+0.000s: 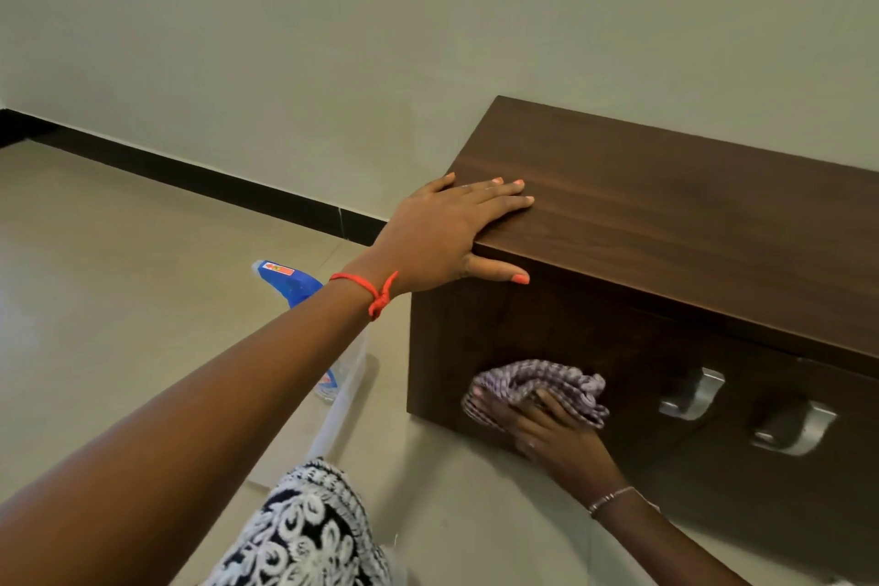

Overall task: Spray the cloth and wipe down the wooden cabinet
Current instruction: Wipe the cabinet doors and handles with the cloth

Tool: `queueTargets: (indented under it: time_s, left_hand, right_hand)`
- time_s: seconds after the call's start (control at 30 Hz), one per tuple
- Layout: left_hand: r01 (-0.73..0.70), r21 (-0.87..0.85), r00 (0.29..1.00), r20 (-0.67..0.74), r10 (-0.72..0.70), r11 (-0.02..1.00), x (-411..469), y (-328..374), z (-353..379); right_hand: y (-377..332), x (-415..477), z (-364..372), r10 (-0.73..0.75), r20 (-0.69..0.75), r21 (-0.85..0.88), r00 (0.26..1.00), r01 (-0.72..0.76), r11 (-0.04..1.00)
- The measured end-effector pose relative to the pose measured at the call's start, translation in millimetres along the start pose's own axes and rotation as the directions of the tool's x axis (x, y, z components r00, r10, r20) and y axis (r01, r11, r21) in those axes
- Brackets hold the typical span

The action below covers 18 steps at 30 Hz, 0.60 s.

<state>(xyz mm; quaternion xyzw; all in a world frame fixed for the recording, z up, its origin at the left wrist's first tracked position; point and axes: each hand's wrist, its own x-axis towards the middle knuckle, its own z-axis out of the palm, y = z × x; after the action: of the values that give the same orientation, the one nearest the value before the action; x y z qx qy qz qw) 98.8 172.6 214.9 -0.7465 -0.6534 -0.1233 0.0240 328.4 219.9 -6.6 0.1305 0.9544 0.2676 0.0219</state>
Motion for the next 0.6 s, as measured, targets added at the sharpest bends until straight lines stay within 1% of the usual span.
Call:
queueTargets:
  time_s: [0.03, 0.07, 0.17, 0.23, 0.3, 0.37, 0.43, 0.5, 0.53, 0.57, 0.6]
  left_hand:
    - [0.005, 0.0, 1.0, 0.002, -0.005, 1.0, 0, 0, 0]
    - [0.01, 0.0, 1.0, 0.005, -0.01, 1.0, 0, 0, -1]
    - [0.018, 0.007, 1.0, 0.014, -0.018, 1.0, -1, 0, -2]
    - [0.017, 0.01, 1.0, 0.022, -0.017, 1.0, 0, 0, -2]
    - [0.015, 0.012, 1.0, 0.02, -0.016, 1.0, 0, 0, -2]
    - [0.016, 0.016, 1.0, 0.012, -0.017, 1.0, 0, 0, -1]
    - [0.017, 0.017, 1.0, 0.008, -0.017, 1.0, 0, 0, 0]
    - [0.016, 0.015, 1.0, 0.017, -0.017, 1.0, 0, 2, -1]
    - [0.019, 0.014, 1.0, 0.023, -0.019, 1.0, 0, 2, -2]
    - [0.022, 0.011, 0.999, 0.027, -0.022, 1.0, 0, 2, -3]
    - [0.024, 0.008, 0.999, 0.029, -0.025, 1.0, 0, 1, -3]
  right_hand:
    - [-1, 9, -9, 0.022, -0.024, 0.025, 0.999, -0.021, 0.999]
    - [-3, 18, -15, 0.006, -0.027, 0.021, 1.0, -0.006, 1.0]
    - [-10, 36, -11, -0.146, 0.037, -0.126, 0.989, 0.149, 0.981]
    - [-9, 26, -4, -0.19, 0.114, -0.171, 0.975, 0.208, 0.963]
    - [-3, 2, 2, -0.184, 0.105, -0.179, 0.977, 0.2, 0.963]
    - [10, -22, -1, -0.093, -0.037, -0.149, 0.995, 0.087, 0.985]
    - [27, -34, -20, 0.05, -0.201, -0.07, 0.978, -0.065, 0.995]
    - [38, -25, -52, 0.206, -0.299, -0.024, 0.932, -0.223, 0.975]
    - [39, -13, -64, 0.286, -0.352, 0.003, 0.891, -0.304, 0.953]
    - [38, -1, -74, 0.355, -0.394, 0.041, 0.848, -0.369, 0.929]
    - [35, 12, -81, 0.385, -0.411, 0.067, 0.826, -0.394, 0.917]
